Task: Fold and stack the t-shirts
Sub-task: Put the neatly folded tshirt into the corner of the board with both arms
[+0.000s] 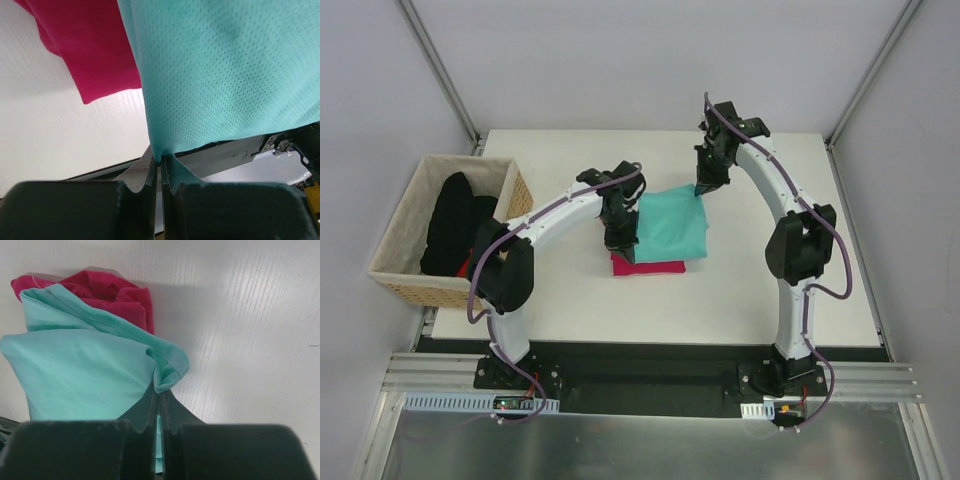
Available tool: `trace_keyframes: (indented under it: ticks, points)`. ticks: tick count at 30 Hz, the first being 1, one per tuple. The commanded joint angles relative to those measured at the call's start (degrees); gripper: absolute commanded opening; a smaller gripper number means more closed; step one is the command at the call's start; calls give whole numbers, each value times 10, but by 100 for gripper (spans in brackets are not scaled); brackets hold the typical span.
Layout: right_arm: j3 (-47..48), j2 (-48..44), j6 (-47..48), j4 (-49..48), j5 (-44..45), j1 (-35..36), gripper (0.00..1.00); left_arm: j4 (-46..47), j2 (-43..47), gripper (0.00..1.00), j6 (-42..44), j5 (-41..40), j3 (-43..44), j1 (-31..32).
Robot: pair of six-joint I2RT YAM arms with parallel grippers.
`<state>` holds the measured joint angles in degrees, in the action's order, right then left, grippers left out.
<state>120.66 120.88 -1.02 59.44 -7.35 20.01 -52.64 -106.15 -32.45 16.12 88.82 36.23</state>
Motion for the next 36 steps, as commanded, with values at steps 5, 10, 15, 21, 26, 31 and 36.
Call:
trace_keyframes:
  ticks: [5, 10, 15, 21, 26, 31, 36]
  points:
    - [31, 14, -7, 1, 0, 9, 1, -14, 49, 0, -5, -12, -29, -15]
    - [30, 25, -8, 0, -2, 18, 1, -12, 55, 0, -6, -12, -41, -19]
    - [32, 34, -10, -1, -6, 28, 1, -11, 60, 0, -8, -12, -52, -21]
    - [38, 45, -14, -1, -10, 47, 1, -11, 68, 0, -8, -12, -65, -25]
    - [51, 55, -15, 1, -12, 55, 1, -11, 75, 0, -8, -14, -73, -29]
    - [60, 59, -16, 4, -13, 58, 1, -10, 82, 0, -9, -14, -83, -34]
    - [60, 62, -17, 4, -14, 63, 1, -10, 89, 0, -8, -16, -96, -36]
